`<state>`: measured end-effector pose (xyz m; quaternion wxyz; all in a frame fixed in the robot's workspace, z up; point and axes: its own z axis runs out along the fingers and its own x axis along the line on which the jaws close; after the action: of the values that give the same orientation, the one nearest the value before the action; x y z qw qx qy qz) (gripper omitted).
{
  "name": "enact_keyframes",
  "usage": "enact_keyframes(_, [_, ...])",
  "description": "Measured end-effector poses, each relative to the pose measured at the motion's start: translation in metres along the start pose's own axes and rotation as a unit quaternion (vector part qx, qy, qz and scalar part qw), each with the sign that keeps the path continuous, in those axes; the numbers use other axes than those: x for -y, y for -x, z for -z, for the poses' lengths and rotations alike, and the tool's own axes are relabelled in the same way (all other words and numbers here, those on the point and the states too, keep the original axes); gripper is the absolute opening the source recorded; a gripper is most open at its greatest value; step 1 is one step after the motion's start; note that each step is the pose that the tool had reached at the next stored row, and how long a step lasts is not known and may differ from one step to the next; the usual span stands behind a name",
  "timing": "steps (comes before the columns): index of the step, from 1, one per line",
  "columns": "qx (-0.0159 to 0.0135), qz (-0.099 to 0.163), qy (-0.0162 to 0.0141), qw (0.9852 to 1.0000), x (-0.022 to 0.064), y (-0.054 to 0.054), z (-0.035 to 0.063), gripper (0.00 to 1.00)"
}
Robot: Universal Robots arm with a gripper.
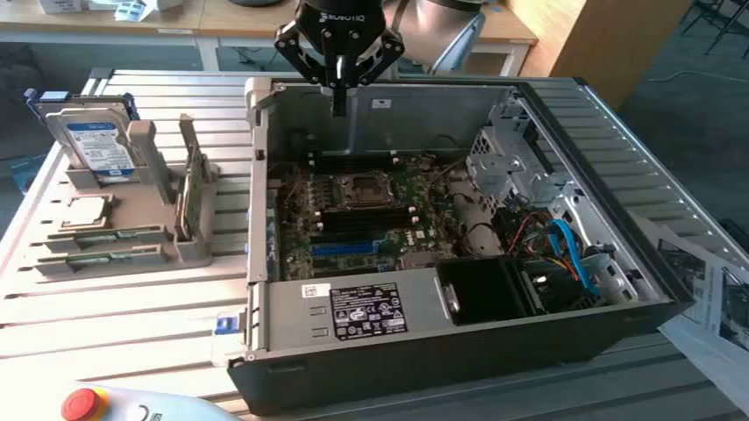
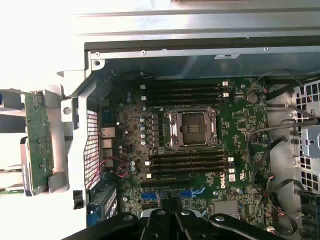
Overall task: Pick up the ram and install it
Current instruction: 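Reach for the ram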
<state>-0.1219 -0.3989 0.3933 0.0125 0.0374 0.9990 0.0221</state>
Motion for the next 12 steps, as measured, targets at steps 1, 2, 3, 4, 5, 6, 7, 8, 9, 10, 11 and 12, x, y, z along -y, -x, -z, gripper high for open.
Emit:
enact_keyframes(1, [0.0000,0.000,0.0000,1.0000,0.0000,0.0000,0.0000,0.11])
enact_keyframes(2, [0.0000,0.000,0.0000,1.0000,0.0000,0.0000,0.0000,0.11])
enact_keyframes(3, [0.0000,0.000,0.0000,1.0000,0.0000,0.0000,0.0000,0.11])
enact_keyframes(4, [0.0000,0.000,0.0000,1.0000,0.0000,0.0000,0.0000,0.11])
enact_keyframes(5, [0.0000,0.000,0.0000,1.0000,0.0000,-0.0001,0.0000,0.11])
enact_keyframes(6, [0.0000,0.000,0.0000,1.0000,0.0000,-0.0006,-0.0001,0.11])
enact_keyframes(7, [0.0000,0.000,0.0001,1.0000,0.0001,-0.0012,-0.0002,0.11])
enact_keyframes(8, [0.0000,0.000,0.0000,1.0000,0.0001,-0.0021,-0.0002,0.11])
enact_keyframes(9, [0.0000,0.000,0.0000,1.0000,0.0001,-0.0029,-0.0002,0.11])
enact_keyframes(10, [0.0000,0.000,0.0000,1.0000,0.0002,-0.0036,-0.0002,0.11])
enact_keyframes(11, [0.0000,0.000,0.0000,1.0000,0.0002,-0.0044,-0.0002,0.11])
enact_keyframes(12, [0.0000,0.000,0.0000,1.0000,0.0002,-0.0051,-0.0002,0.11])
